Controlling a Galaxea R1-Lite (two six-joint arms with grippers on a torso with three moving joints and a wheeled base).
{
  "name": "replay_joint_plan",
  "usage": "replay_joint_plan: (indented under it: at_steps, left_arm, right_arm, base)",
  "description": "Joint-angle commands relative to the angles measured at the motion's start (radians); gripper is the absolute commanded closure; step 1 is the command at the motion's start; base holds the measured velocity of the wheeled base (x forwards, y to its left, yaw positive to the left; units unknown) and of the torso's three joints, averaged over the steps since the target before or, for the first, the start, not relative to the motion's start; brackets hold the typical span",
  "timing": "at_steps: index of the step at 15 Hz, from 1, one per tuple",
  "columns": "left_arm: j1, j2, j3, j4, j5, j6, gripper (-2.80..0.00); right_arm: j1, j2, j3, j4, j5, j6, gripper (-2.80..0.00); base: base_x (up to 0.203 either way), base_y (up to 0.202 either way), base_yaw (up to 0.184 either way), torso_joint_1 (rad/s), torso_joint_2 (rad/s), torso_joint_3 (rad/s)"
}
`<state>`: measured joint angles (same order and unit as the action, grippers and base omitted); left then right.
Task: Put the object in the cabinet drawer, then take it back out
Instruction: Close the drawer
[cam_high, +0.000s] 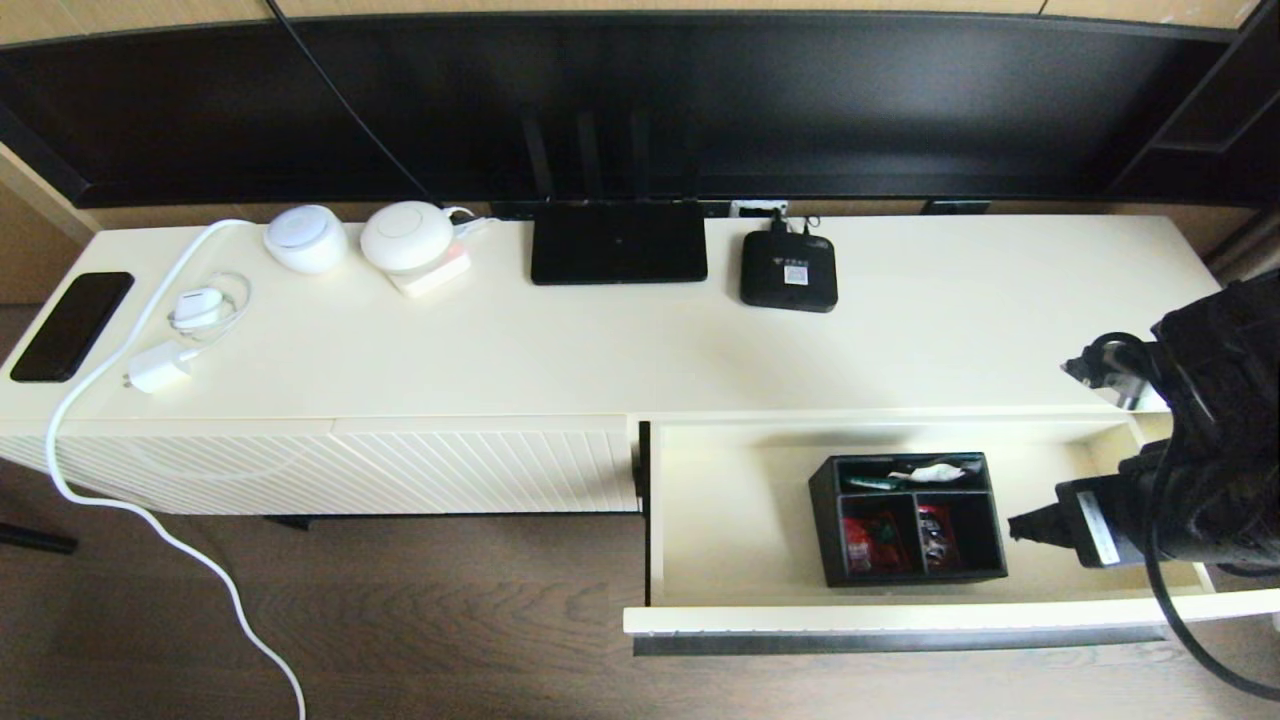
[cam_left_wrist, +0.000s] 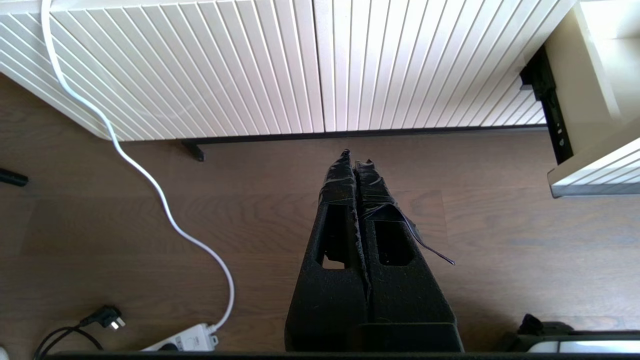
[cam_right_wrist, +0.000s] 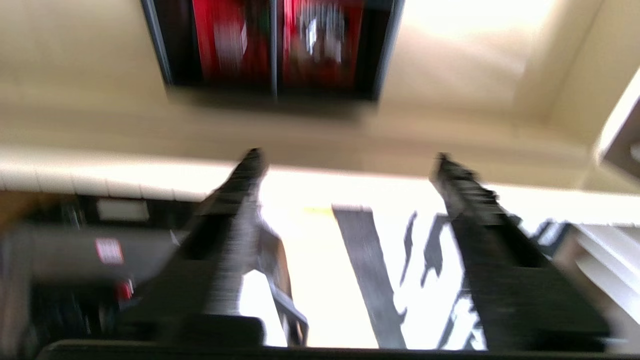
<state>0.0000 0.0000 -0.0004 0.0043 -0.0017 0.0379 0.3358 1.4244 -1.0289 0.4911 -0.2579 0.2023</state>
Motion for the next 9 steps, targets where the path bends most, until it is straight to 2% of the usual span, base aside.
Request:
replay_joint_plan:
  at_steps: [1,2,3,5,7,9]
  left_arm:
    - [0.0,0.002,0.0,0.0,0.0,0.0,0.0]
    - [0.0,0.002,0.0,0.0,0.0,0.0,0.0]
    - [0.0,0.002,0.0,0.0,0.0,0.0,0.0]
    - [0.0,0.002,0.0,0.0,0.0,0.0,0.0]
    - [0.0,0.002,0.0,0.0,0.0,0.0,0.0]
    - [0.0,0.002,0.0,0.0,0.0,0.0,0.0]
  right_arm:
    - [0.022,-0.056,0.007,0.044,-0.001,-0.003,0.0]
    - [0.041,-0.075,0.014,0.062,-0.003,-0.019,0.0]
    - [0.059,-0.091,0.024,0.097,-0.003,-0.076,0.0]
    - [0.072,-0.121,0.082,0.141,0.0,-0.251,0.0]
    - [0.103,-0.15,0.162,0.139,0.002,-0.382,0.0]
    - [0.167,-0.154,0.228,0.111,0.003,-0.44,0.0]
  base:
    - [0.0,0.0,0.0,0.0,0.0,0.0]
    - [0.0,0.0,0.0,0.0,0.0,0.0]
    - [0.0,0.0,0.0,0.0,0.0,0.0]
    - [0.0,0.0,0.0,0.0,0.0,0.0]
    - [0.0,0.0,0.0,0.0,0.0,0.0]
    - [0.0,0.0,0.0,0.0,0.0,0.0]
